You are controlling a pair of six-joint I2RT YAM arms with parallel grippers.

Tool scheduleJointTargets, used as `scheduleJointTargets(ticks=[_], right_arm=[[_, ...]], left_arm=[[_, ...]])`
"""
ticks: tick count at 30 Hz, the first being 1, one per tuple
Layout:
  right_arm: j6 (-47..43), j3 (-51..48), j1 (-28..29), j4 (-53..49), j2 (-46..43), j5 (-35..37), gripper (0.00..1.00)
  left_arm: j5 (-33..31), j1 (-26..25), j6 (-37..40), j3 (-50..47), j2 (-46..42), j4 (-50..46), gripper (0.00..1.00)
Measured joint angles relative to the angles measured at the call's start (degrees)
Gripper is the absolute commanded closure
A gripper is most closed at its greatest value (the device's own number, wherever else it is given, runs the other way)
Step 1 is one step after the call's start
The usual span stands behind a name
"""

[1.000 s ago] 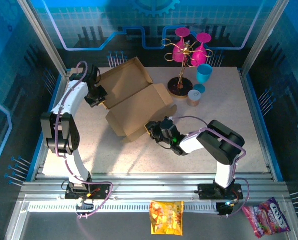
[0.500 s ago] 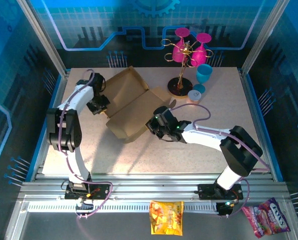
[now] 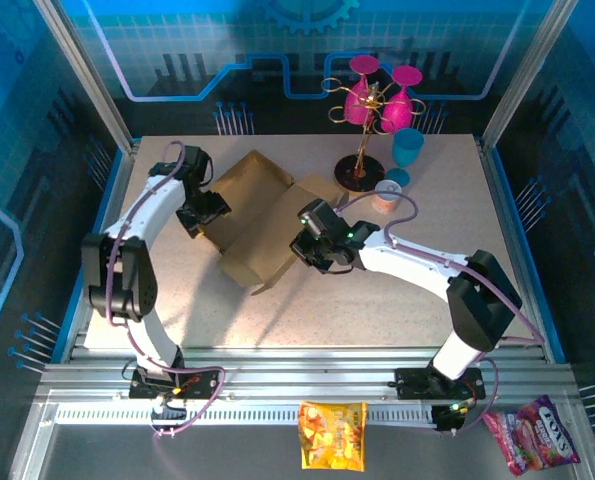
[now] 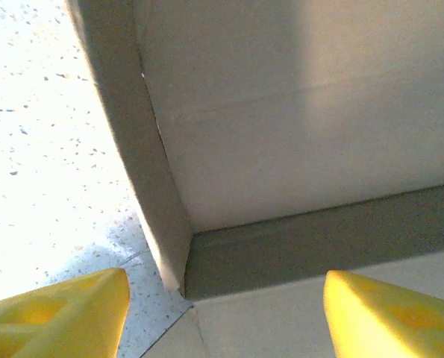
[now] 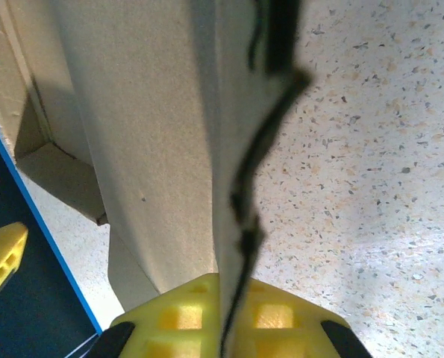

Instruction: Fold the paper box

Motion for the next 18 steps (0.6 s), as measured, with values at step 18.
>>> scheduleJointTargets(ticks=[18], right_arm=[[-3.0,4.4,-0.3,-8.1,1.9,0.0,1.0]], left_arm=[[5.2,2.4,-10.1,-17.1,-3.2,10.1,0.66]])
